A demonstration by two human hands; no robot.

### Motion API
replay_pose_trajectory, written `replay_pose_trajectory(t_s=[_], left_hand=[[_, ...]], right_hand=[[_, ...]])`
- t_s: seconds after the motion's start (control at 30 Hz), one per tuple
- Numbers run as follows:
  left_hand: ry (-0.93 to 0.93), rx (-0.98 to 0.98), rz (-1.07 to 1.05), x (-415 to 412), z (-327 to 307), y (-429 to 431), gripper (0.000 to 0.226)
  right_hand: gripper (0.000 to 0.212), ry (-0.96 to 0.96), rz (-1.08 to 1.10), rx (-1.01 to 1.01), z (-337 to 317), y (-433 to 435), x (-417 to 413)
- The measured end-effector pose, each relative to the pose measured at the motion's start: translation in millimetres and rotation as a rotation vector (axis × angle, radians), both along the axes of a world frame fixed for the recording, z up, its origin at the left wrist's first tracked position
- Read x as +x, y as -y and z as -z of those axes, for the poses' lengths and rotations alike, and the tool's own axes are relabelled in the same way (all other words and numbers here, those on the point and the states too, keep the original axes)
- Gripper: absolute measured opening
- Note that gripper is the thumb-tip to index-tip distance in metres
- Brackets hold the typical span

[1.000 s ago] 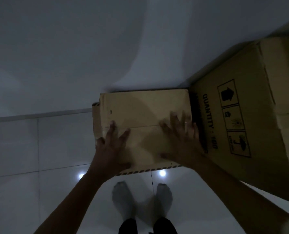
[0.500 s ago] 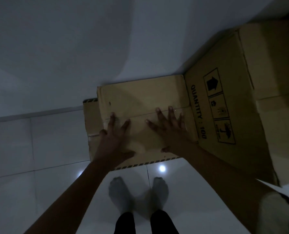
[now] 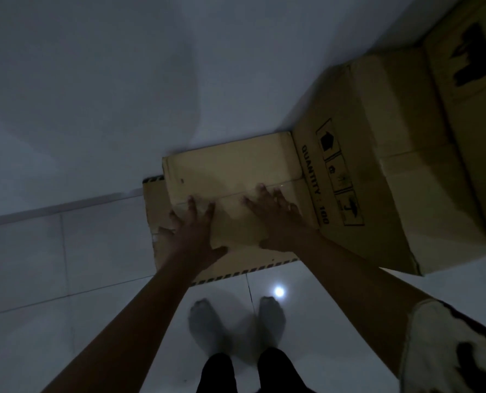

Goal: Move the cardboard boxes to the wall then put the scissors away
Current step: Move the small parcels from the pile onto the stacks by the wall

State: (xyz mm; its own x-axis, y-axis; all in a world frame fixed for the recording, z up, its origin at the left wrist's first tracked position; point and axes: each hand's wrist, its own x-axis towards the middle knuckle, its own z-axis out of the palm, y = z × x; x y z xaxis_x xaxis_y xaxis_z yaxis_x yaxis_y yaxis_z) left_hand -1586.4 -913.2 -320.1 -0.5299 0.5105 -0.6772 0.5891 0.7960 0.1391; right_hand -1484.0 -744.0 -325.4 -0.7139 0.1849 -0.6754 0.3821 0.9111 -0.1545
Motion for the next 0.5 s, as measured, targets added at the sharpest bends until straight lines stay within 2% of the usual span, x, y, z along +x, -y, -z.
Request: replay_pose_trajectory(t_s=[0.07,0.17,0.27,0.5], left_hand=[[0.000,0.016,0.016,0,-22,-13,0.101],[-0.033,0.091,0.068,-2,-78,-35,0.090],[-0.086,0.204,0.092,2,-155,-52,0.079],[-0.190,0.442,0.255,40,-328,-72,0.067]], right_hand=[[0.095,-0.055,0.165,-0.069,-24,2,-6],[0.081,-0.236,0.330,-0.043,-79,5,-10],[0.076,-0.377,0.481,-0.014,-154,6,-3],[0.071,-0.561,0.748,0.138,-325,8,43]])
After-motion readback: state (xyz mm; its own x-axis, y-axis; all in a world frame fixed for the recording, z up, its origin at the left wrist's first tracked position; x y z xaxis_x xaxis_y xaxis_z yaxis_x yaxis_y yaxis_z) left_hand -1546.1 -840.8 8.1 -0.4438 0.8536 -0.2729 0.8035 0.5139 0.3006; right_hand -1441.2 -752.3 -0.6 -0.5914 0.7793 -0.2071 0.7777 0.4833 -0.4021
